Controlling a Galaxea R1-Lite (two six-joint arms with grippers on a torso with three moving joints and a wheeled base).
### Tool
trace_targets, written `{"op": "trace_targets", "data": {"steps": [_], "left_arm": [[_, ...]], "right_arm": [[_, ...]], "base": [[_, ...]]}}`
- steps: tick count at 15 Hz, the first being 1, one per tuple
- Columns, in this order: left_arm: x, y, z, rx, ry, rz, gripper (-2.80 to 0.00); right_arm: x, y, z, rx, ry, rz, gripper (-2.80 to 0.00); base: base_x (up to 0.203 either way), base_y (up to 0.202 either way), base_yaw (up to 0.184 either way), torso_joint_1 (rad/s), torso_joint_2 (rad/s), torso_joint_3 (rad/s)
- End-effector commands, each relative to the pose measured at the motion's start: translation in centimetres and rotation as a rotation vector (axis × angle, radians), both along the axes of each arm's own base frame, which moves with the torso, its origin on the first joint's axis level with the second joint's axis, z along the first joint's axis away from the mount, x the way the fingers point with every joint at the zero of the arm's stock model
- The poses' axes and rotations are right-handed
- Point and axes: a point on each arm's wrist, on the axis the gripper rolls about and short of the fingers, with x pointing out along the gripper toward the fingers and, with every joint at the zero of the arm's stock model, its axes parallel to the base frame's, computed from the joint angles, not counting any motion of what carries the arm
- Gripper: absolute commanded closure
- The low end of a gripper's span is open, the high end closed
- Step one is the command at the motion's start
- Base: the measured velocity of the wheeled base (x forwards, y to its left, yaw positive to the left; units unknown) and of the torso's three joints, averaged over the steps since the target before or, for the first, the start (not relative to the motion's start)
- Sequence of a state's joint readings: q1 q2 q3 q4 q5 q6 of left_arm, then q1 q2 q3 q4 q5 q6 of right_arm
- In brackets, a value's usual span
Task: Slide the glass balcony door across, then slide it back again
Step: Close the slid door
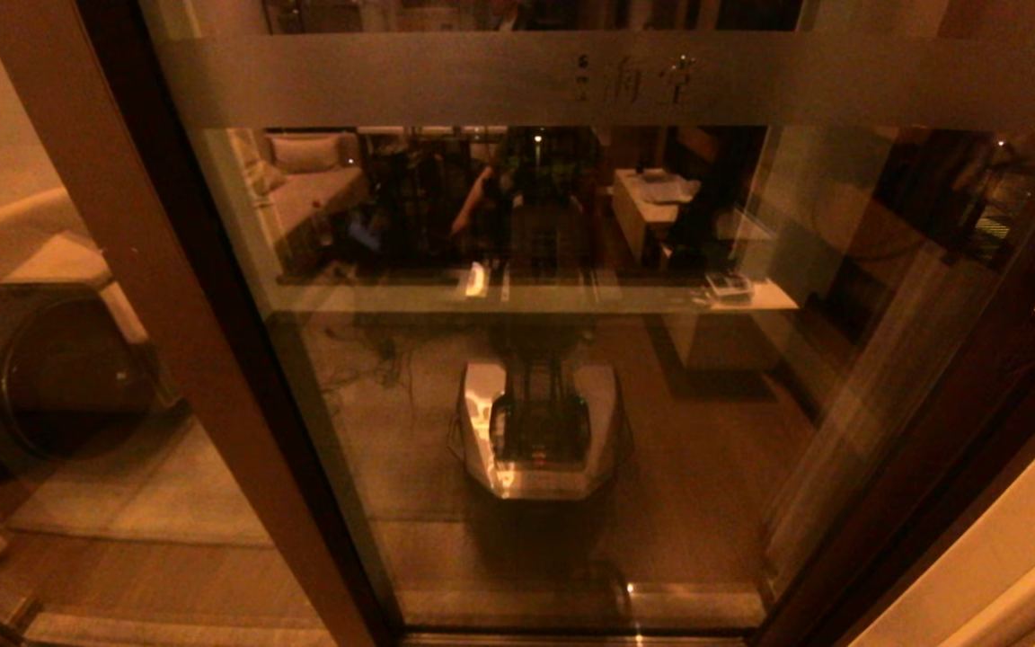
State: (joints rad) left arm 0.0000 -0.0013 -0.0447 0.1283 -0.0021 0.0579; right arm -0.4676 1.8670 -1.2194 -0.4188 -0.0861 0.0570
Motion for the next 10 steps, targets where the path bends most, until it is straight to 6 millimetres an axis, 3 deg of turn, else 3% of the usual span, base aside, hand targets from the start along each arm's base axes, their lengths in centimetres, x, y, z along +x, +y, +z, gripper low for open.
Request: {"op": "trace_targets", "data": {"steps": [1,10], "left_arm": [[0.0,0.0,-0.01,0.0,0.0,-0.002,0.0],[0.0,0.0,-0.01,0.0,0.0,0.0,0.0]], "right_arm": [[0.2,-0.31,-0.18,-0.001,0.0,-0.006,0.0],[0.23,-0.58,-0.06,-0.003,-0.005,-0.012,0.0]], "base": [[0.0,0.0,0.0,0.0,0.0,0.0],[0.0,0.0,0.0,0.0,0.0,0.0]]}}
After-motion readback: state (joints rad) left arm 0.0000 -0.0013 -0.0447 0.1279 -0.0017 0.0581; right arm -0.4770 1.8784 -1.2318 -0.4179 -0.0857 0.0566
